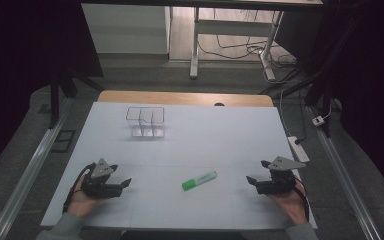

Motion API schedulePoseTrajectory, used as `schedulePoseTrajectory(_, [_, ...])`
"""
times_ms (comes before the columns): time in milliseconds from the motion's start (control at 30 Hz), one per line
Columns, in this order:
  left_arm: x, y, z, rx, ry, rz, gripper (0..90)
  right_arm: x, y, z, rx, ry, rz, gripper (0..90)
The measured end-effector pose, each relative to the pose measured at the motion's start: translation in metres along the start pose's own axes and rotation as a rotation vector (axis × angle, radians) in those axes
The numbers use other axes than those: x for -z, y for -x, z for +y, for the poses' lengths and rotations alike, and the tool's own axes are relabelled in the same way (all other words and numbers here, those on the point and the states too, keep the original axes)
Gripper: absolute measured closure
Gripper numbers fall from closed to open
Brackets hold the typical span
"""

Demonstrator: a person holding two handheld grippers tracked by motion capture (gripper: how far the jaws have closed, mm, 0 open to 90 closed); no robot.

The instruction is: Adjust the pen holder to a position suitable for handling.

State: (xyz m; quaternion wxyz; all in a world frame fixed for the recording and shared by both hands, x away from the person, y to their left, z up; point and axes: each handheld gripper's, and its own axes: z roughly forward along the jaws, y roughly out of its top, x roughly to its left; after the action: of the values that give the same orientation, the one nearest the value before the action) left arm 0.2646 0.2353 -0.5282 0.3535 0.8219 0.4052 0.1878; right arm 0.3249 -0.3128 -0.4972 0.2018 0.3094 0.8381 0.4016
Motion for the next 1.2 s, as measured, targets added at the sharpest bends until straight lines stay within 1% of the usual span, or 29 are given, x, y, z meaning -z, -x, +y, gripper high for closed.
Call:
schedulePoseTrajectory(67, [-0.001,0.0,0.0,0.001,0.0,-0.001,26.4,-0.001,0.0,-0.001,-0.008,0.0,0.001,17.1])
schedulePoseTrajectory(133, [-0.002,-0.001,0.0,0.001,-0.003,-0.004,26.3,-0.001,0.0,-0.001,-0.004,-0.005,-0.002,17.2])
schedulePoseTrajectory(200, [-0.002,-0.002,0.001,0.004,-0.002,-0.006,26.2,-0.002,0.0,-0.001,-0.002,-0.014,0.006,17.6])
schedulePoseTrajectory(267, [-0.003,-0.002,0.002,0.005,-0.004,-0.009,26.1,-0.003,-0.001,-0.001,0.002,-0.012,0.004,18.4])
schedulePoseTrajectory(300, [-0.003,-0.002,0.002,0.006,-0.003,-0.01,26.1,-0.003,-0.002,-0.001,0.006,-0.008,0.011,18.6])
schedulePoseTrajectory(433, [-0.004,-0.003,0.005,0.013,0.004,-0.021,26.1,-0.004,-0.002,-0.002,0.002,-0.012,0.016,18.6])
schedulePoseTrajectory(533, [-0.005,-0.004,0.007,0.014,0.006,-0.024,26.1,-0.008,-0.004,-0.003,0.016,-0.045,0.017,18.4])
schedulePoseTrajectory(633, [-0.006,-0.005,0.008,0.015,0.005,-0.024,26.1,-0.009,-0.005,-0.002,0.025,-0.057,0.017,18.5])
schedulePoseTrajectory(800, [-0.006,-0.007,0.01,0.014,0.005,-0.017,26.1,-0.01,-0.006,-0.002,0.017,-0.058,0.025,18.6])
schedulePoseTrajectory(867, [-0.005,-0.008,0.011,0.021,0.008,-0.012,26.1,-0.009,-0.005,-0.002,0.011,-0.058,0.024,18.6])
schedulePoseTrajectory(967, [-0.004,-0.009,0.014,0.033,0.017,-0.016,26.1,-0.008,-0.005,-0.001,0.003,-0.05,0.026,18.6])
schedulePoseTrajectory(1200, [-0.003,-0.021,0.027,0.049,0.016,-0.008,26.3,-0.01,-0.005,-0.002,0.001,-0.044,0.033,18.8])
